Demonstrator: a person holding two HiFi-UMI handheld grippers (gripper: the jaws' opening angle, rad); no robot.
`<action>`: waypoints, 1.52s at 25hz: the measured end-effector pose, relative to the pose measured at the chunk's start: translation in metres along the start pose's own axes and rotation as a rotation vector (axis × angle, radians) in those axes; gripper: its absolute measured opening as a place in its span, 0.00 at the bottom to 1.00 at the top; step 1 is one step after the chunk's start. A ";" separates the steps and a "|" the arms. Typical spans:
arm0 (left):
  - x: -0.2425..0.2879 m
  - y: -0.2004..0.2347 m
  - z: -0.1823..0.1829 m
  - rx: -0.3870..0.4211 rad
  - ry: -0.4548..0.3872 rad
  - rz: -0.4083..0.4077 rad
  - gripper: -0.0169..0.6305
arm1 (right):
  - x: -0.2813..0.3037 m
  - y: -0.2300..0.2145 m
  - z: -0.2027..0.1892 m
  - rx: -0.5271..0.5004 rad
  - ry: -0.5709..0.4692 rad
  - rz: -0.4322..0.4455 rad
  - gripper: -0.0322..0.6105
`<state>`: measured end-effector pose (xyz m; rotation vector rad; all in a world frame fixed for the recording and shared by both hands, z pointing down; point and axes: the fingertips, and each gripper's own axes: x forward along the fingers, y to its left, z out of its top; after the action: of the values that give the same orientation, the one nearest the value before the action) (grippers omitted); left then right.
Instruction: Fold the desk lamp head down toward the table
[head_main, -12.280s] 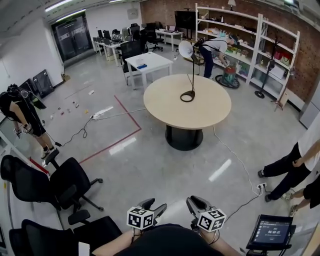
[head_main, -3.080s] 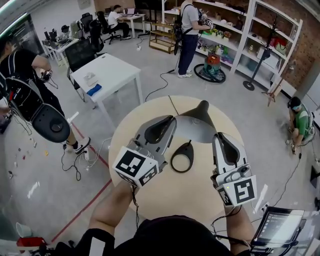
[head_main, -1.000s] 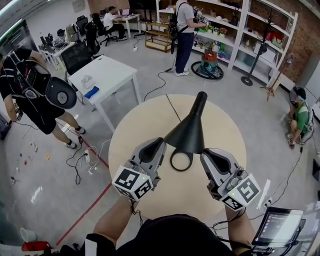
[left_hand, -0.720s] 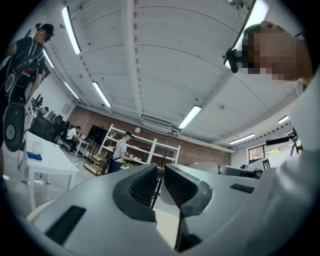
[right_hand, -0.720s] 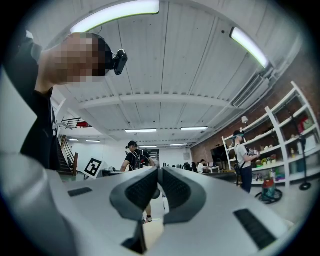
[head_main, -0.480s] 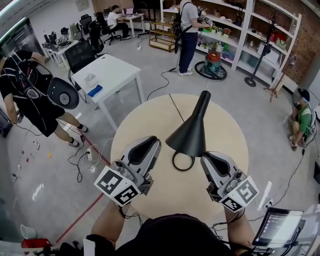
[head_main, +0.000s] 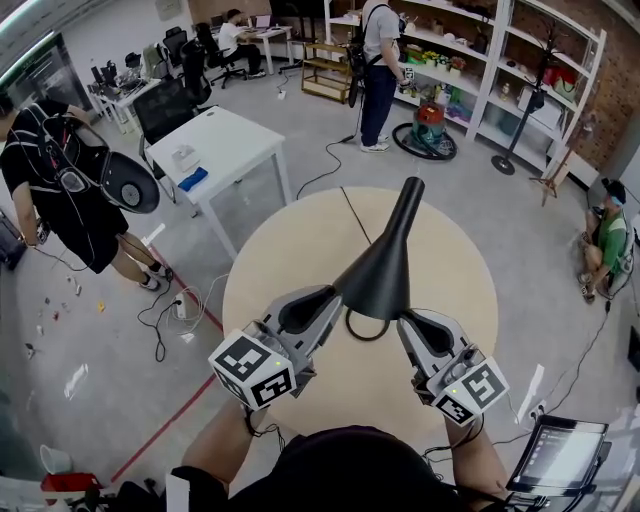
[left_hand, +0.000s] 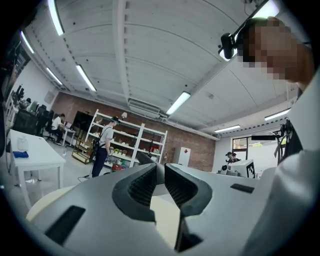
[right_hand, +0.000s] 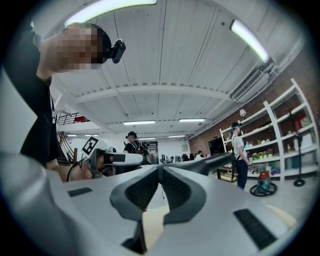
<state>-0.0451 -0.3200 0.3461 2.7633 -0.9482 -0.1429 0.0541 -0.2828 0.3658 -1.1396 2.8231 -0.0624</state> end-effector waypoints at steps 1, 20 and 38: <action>0.001 0.000 -0.005 -0.004 0.013 0.000 0.08 | 0.000 0.000 -0.002 -0.007 0.007 -0.004 0.10; 0.004 0.004 -0.059 -0.013 0.142 0.050 0.08 | -0.009 -0.013 -0.024 0.014 0.068 -0.084 0.10; 0.012 0.015 -0.100 -0.033 0.215 0.079 0.08 | -0.003 -0.017 -0.069 0.093 0.157 -0.147 0.10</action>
<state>-0.0289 -0.3219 0.4463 2.6403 -0.9847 0.1475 0.0609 -0.2925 0.4360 -1.3748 2.8284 -0.3035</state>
